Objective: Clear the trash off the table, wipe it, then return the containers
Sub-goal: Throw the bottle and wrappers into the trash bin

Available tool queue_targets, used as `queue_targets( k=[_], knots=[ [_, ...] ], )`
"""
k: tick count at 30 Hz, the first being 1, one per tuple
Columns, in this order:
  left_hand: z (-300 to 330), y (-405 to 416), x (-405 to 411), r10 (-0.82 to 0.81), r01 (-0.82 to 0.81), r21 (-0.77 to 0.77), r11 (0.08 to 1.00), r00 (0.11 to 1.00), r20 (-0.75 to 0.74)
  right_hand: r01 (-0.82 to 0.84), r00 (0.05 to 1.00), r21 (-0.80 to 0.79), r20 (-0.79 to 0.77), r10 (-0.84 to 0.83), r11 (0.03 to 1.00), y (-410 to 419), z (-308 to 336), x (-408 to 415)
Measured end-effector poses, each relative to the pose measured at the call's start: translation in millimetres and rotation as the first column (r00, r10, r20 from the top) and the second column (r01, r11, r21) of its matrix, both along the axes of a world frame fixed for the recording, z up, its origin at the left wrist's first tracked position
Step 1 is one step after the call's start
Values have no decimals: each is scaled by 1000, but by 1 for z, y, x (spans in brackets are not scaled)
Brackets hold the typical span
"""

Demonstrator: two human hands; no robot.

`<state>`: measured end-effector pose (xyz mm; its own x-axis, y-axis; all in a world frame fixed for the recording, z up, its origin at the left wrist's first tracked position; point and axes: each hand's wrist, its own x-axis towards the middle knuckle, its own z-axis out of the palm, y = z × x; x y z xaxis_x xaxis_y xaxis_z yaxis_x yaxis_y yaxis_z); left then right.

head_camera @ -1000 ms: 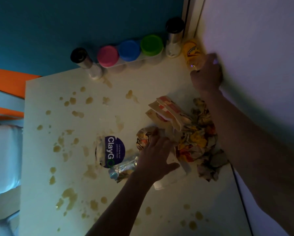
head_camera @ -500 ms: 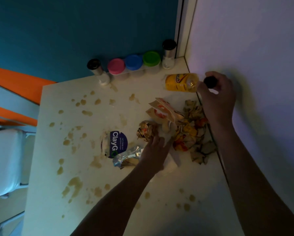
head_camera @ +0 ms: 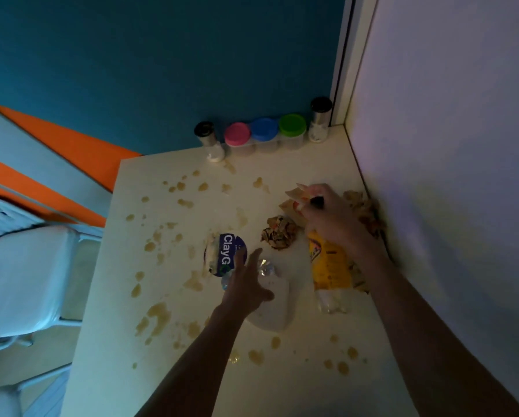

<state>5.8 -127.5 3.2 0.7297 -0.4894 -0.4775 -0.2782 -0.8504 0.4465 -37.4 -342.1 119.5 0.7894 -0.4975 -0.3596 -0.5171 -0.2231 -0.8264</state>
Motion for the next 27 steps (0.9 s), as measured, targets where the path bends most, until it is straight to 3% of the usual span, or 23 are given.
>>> queue_targets(
  k=[4, 10, 15, 21, 27],
  knots=[
    [-10, 16, 18, 25, -17, 132, 991, 998, -61, -337, 906, -168, -325, 270, 927, 33, -54, 22],
    [-22, 25, 30, 10, 6, 123, 992, 992, -128, -455, 829, -292, -482, 282, 841, 60, -101, 45],
    [-36, 47, 45, -24, 41, 142, 989, 993, -119, -433, 805, -382, -571, 160, 816, 68, -121, 59],
    [-44, 68, 59, -54, 79, 133, 988, 982, -181, -302, 866, -507, -500, 10, 807, 79, -135, 52],
    [-28, 95, 78, -28, 35, 21, 999, 961, -274, -163, 875, -456, -477, -86, 875, 99, -118, 30]
  ],
)
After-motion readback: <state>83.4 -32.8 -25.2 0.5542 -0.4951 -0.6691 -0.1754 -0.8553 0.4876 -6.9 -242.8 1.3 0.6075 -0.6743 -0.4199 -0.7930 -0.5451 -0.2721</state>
